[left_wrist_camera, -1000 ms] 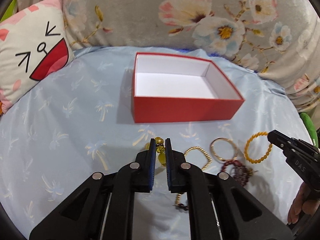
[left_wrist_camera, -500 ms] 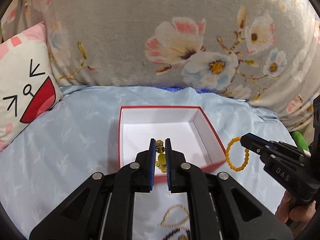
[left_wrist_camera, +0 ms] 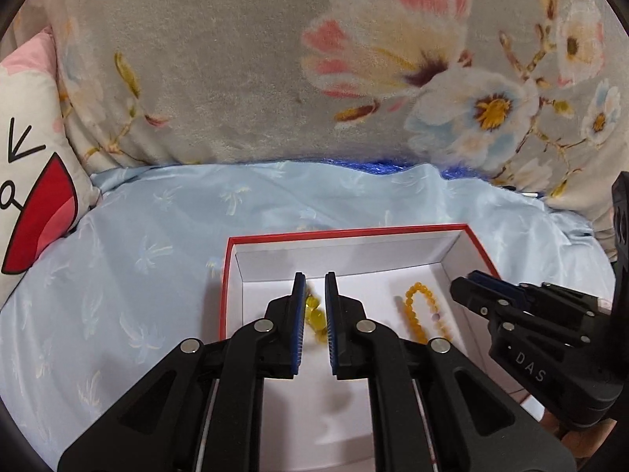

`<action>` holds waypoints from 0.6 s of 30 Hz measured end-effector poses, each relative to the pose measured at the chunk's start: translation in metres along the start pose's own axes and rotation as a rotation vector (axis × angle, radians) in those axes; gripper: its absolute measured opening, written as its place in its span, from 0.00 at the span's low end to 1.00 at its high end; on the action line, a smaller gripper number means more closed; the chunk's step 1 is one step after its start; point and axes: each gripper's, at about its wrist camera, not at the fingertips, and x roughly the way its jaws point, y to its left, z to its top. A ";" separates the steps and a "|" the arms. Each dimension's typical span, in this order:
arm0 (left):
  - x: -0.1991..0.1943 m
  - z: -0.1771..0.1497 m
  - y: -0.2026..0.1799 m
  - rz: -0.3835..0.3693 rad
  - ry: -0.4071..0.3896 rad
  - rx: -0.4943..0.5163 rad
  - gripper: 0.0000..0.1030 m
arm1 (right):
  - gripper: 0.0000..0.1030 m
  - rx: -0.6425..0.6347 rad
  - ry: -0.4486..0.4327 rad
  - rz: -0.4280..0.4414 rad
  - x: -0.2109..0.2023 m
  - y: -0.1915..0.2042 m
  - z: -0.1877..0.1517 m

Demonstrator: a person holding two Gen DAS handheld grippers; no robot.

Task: Organize jewelry
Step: 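Lower both bracelets into the red box and open both tools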

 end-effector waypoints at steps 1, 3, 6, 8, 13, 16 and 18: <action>0.001 -0.002 0.000 0.023 -0.007 0.011 0.17 | 0.24 -0.003 -0.008 -0.009 0.000 -0.001 -0.003; -0.001 -0.004 0.002 0.037 -0.017 0.009 0.32 | 0.25 0.003 -0.019 -0.014 -0.003 -0.006 -0.006; -0.007 -0.009 0.008 0.031 -0.013 -0.025 0.36 | 0.25 0.006 -0.027 -0.007 -0.012 -0.008 -0.014; -0.016 -0.014 0.012 0.038 -0.021 -0.037 0.36 | 0.25 -0.005 -0.033 -0.005 -0.021 -0.007 -0.018; -0.045 -0.030 0.018 0.040 -0.037 -0.052 0.36 | 0.37 -0.028 -0.065 -0.015 -0.052 -0.002 -0.037; -0.063 -0.044 0.020 0.043 -0.040 -0.056 0.36 | 0.38 -0.027 -0.063 -0.018 -0.067 -0.004 -0.055; -0.073 -0.054 0.020 0.035 -0.033 -0.061 0.36 | 0.38 -0.024 -0.060 -0.021 -0.076 -0.006 -0.068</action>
